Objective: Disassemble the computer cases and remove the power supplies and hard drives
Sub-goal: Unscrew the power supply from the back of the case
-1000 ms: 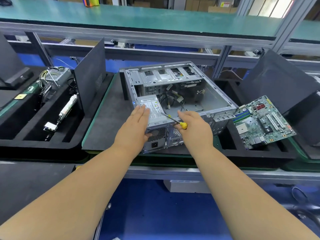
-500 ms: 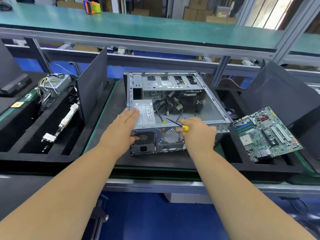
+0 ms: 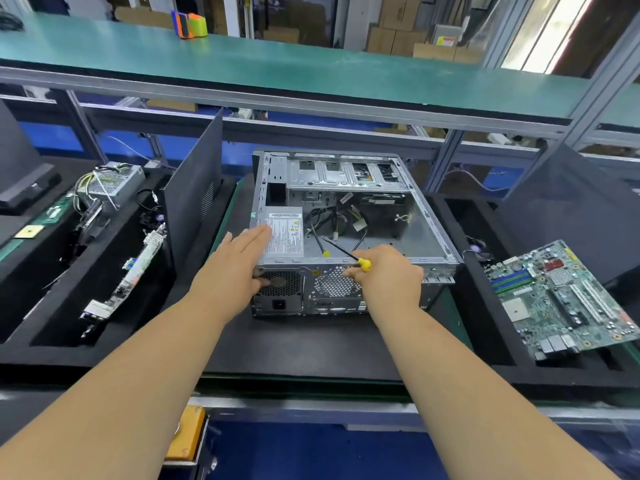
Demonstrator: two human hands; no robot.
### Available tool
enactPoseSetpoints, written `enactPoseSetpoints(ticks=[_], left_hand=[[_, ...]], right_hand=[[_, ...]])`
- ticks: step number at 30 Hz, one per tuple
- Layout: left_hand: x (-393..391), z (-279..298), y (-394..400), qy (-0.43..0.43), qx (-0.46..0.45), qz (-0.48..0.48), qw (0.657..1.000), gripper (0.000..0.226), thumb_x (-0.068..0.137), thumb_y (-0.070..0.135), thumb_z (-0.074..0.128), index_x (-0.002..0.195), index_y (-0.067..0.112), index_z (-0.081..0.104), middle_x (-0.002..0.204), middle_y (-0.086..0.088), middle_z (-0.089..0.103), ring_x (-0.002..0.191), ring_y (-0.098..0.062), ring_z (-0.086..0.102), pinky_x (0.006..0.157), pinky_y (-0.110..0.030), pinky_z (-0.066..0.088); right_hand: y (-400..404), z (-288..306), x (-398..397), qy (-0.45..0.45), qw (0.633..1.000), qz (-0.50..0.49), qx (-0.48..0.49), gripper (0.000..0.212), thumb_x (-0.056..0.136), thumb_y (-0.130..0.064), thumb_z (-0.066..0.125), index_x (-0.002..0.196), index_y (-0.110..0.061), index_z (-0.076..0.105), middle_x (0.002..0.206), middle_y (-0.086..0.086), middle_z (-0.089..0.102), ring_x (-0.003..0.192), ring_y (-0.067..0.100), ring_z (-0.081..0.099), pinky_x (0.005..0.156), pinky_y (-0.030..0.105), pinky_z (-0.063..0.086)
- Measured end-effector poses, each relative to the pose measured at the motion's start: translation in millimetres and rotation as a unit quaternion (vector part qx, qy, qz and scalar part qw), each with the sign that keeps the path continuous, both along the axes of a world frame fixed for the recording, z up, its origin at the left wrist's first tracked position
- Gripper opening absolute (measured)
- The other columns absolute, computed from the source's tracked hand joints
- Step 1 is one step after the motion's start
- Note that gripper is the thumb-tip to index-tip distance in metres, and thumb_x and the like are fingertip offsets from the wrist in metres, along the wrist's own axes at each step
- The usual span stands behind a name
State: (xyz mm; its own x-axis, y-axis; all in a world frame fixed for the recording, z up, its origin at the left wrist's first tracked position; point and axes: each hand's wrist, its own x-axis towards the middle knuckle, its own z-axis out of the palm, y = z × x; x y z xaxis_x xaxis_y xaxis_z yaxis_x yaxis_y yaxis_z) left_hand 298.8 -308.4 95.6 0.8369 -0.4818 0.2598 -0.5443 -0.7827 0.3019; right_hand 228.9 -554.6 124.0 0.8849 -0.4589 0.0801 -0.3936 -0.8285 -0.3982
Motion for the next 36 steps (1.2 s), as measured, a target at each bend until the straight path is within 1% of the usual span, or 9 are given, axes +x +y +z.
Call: enactPoseSetpoints(ticks=[3, 6, 9, 17, 21, 25, 29, 33, 36], left_hand=[[12.8, 1.0, 4.1, 0.007, -0.001, 0.009, 1.0, 0.094, 0.079, 0.009, 0.077, 0.156, 0.02, 0.024, 0.162, 0.009, 0.02, 0.134, -0.02, 0.046, 0.119, -0.03, 0.0], [26.5, 1.5, 7.8, 0.006, 0.0, 0.015, 1.0, 0.094, 0.079, 0.01, 0.077, 0.156, 0.021, 0.024, 0.162, 0.011, 0.021, 0.125, -0.021, 0.053, 0.119, -0.03, 0.002], [41.3, 3.4, 12.0, 0.003, 0.013, 0.016, 1.0, 0.094, 0.08, 0.011, 0.077, 0.156, 0.02, 0.023, 0.162, 0.01, 0.021, 0.137, -0.018, 0.042, 0.119, -0.031, 0.003], [75.0, 14.2, 15.1, 0.007, 0.078, 0.041, 0.996, 0.095, 0.084, 0.02, 0.075, 0.157, 0.017, 0.014, 0.164, 0.003, 0.014, 0.149, -0.024, 0.021, 0.122, -0.036, 0.008], [74.1, 26.6, -1.6, 0.009, 0.137, 0.044, 0.99, 0.108, 0.08, 0.058, 0.07, 0.156, 0.01, 0.009, 0.165, -0.004, 0.01, 0.151, -0.028, 0.007, 0.123, -0.041, 0.004], [49.1, 37.4, -28.3, 0.025, -0.002, -0.018, 1.0, 0.101, 0.084, 0.06, 0.064, 0.158, 0.018, 0.009, 0.165, 0.001, 0.011, 0.152, -0.021, 0.001, 0.119, -0.032, -0.004], [25.0, 44.2, -62.2, 0.022, -0.084, -0.096, 0.992, 0.081, 0.091, 0.046, 0.063, 0.156, 0.021, 0.023, 0.162, 0.003, 0.023, 0.151, -0.016, 0.012, 0.122, -0.027, 0.001], [5.0, 43.3, -92.5, 0.012, -0.138, -0.119, 0.983, 0.061, 0.091, 0.032, 0.066, 0.147, 0.021, 0.044, 0.149, 0.004, 0.045, 0.139, -0.013, 0.035, 0.113, -0.017, 0.016], [-10.2, 37.6, -114.0, 0.022, -0.144, -0.11, 0.983, 0.053, 0.092, 0.03, 0.065, 0.143, 0.023, 0.05, 0.141, 0.006, 0.051, 0.133, -0.014, 0.041, 0.108, -0.018, 0.023]], right_hand=[[7.4, 0.1, 14.7, -0.003, 1.0, -0.009, 0.011, 0.023, 0.094, -0.034, 0.067, 0.117, -0.039, 0.07, 0.069, -0.019, 0.049, 0.047, -0.006, 0.028, 0.072, 0.028, 0.012], [13.8, 2.6, 29.9, 0.013, 1.0, -0.009, 0.02, 0.024, 0.095, -0.033, 0.065, 0.119, -0.037, 0.069, 0.078, -0.016, 0.053, 0.039, -0.005, 0.031, 0.067, 0.026, 0.014], [20.6, 3.3, 44.3, 0.004, 0.997, -0.014, 0.071, 0.024, 0.096, -0.025, 0.063, 0.118, -0.031, 0.07, 0.066, -0.014, 0.057, 0.033, -0.012, 0.042, 0.066, 0.002, 0.018], [36.4, 11.3, 71.0, 0.032, 0.999, -0.011, 0.034, 0.024, 0.098, -0.036, 0.058, 0.121, -0.035, 0.064, 0.087, -0.014, 0.073, 0.048, -0.004, 0.05, 0.078, 0.018, 0.023], [31.6, 24.5, 71.4, 0.072, 0.997, 0.0, 0.029, 0.02, 0.087, -0.048, 0.07, 0.084, -0.029, 0.068, 0.081, -0.005, 0.068, 0.084, 0.023, 0.064, 0.087, 0.036, 0.045], [12.4, 39.7, 54.9, -0.015, 0.975, -0.021, 0.222, 0.016, 0.085, -0.023, 0.073, 0.101, -0.026, 0.073, 0.088, 0.003, 0.072, 0.075, 0.023, 0.062, 0.077, 0.039, 0.056], [-28.1, 41.2, 29.4, -0.106, 0.953, -0.099, 0.265, 0.007, 0.083, -0.027, 0.069, 0.085, -0.027, 0.063, 0.079, -0.009, 0.063, 0.068, 0.014, 0.057, 0.064, 0.03, 0.045], [-72.3, 34.8, 8.9, -0.148, 0.92, -0.161, 0.327, 0.015, 0.083, -0.035, 0.053, 0.09, -0.023, 0.059, 0.089, -0.003, 0.063, 0.087, 0.024, 0.063, 0.077, 0.039, 0.052], [-105.5, 18.3, 0.9, -0.124, 0.919, -0.178, 0.329, 0.016, 0.09, -0.024, 0.044, 0.09, -0.019, 0.059, 0.084, 0.003, 0.061, 0.078, 0.026, 0.067, 0.058, 0.028, 0.043]])
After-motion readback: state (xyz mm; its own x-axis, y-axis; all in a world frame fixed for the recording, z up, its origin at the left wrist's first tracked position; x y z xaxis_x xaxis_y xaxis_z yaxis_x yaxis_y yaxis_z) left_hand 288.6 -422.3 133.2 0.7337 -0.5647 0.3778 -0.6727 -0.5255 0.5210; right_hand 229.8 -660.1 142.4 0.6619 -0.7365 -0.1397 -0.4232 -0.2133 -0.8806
